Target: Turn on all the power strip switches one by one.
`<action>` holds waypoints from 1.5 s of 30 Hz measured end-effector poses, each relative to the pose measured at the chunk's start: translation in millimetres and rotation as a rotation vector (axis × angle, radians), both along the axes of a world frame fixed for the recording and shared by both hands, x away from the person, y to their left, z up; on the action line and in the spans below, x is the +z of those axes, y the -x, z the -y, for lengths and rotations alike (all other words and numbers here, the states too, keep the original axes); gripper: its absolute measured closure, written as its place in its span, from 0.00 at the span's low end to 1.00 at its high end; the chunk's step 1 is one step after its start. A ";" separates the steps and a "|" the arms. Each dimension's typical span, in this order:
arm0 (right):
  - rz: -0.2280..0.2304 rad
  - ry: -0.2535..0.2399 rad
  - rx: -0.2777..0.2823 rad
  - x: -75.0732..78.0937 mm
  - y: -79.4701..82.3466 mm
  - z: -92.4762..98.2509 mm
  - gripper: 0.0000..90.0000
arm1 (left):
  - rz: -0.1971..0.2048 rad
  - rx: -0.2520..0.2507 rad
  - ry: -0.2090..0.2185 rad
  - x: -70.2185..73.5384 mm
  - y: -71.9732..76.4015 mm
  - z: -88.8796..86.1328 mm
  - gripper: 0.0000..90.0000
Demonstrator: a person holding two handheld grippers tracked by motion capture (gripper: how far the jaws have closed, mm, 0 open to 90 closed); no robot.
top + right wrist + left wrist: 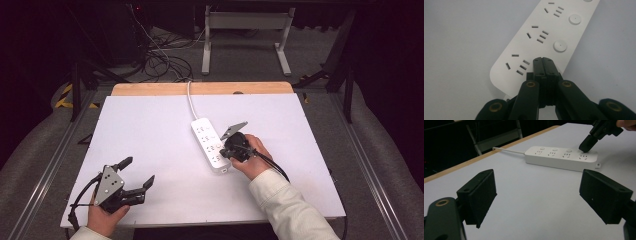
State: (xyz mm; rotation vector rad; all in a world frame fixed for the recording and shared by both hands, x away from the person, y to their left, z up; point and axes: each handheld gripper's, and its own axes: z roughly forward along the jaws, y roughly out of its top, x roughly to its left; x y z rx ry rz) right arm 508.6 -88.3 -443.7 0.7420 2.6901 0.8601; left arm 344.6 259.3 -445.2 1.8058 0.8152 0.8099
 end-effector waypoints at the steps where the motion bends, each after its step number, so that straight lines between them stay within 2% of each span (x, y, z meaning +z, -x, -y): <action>1: 0.001 0.002 -0.003 -0.1 0.3 -0.2 1.00 | -0.004 0.000 0.001 -0.1 0.0 0.1 0.16; 19: -0.035 -0.015 -0.015 -1.8 -3.4 1.0 1.00 | -0.004 0.001 0.008 -0.2 0.3 0.4 0.16; 24: -0.015 0.011 -0.018 -0.3 -1.2 -2.3 1.00 | -0.003 0.001 0.008 -0.1 0.3 0.2 0.16; 26: 0.020 0.014 -0.007 2.3 1.6 -2.7 1.00 | -0.002 0.001 0.007 -0.1 0.3 0.1 0.16; 27: 0.035 0.003 -0.005 3.9 3.4 -2.8 1.00 | -0.002 0.003 0.006 -0.1 0.2 -0.1 0.16; 28: 0.077 -0.046 0.003 9.3 6.2 -1.7 1.00 | -0.005 0.004 0.008 -0.3 -0.1 -0.2 0.16; 30: 0.085 -0.060 0.003 12.5 6.6 -1.2 1.00 | -0.007 0.004 0.005 -0.4 -1.1 -0.4 0.16; 34: 0.074 -0.103 -0.007 20.3 1.0 0.7 1.00 | -0.003 0.003 0.005 -0.2 -0.1 0.1 0.16; 39: 0.066 -0.129 -0.020 23.6 -5.8 0.4 1.00 | -0.002 0.004 0.005 -0.2 -0.2 -0.1 0.16; 45: 0.057 -0.123 -0.024 17.3 -15.0 -5.7 1.00 | -0.004 0.004 0.008 -0.3 -0.1 -0.3 0.16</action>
